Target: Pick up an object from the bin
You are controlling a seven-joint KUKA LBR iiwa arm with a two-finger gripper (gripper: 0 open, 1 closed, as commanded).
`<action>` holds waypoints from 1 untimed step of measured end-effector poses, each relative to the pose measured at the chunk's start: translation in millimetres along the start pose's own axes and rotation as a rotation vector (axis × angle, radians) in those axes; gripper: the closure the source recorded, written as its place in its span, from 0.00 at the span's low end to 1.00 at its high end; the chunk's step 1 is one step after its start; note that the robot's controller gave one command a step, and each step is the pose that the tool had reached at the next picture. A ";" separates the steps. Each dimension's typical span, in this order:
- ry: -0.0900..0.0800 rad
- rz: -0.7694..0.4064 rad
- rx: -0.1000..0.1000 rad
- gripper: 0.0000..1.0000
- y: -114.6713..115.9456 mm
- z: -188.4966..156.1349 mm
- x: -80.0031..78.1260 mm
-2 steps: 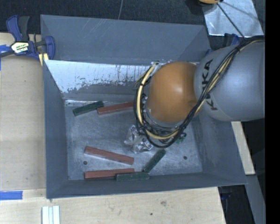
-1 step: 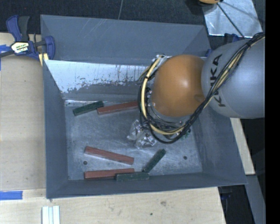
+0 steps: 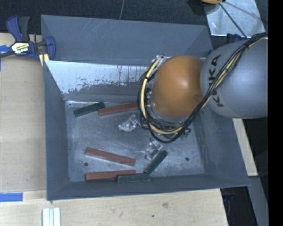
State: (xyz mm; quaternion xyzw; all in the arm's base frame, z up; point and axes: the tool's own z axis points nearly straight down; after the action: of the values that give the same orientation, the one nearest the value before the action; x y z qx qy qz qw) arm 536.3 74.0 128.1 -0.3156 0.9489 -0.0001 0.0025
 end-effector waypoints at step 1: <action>0.000 0.000 0.000 0.00 0.0 0.0 0.0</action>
Offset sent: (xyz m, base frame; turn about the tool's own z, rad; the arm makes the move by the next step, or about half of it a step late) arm -0.0362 0.0317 -0.0581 -0.2613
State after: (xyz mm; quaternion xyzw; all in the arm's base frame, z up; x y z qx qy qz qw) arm 536.3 74.0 128.1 -0.3155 0.9489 -0.0001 0.0026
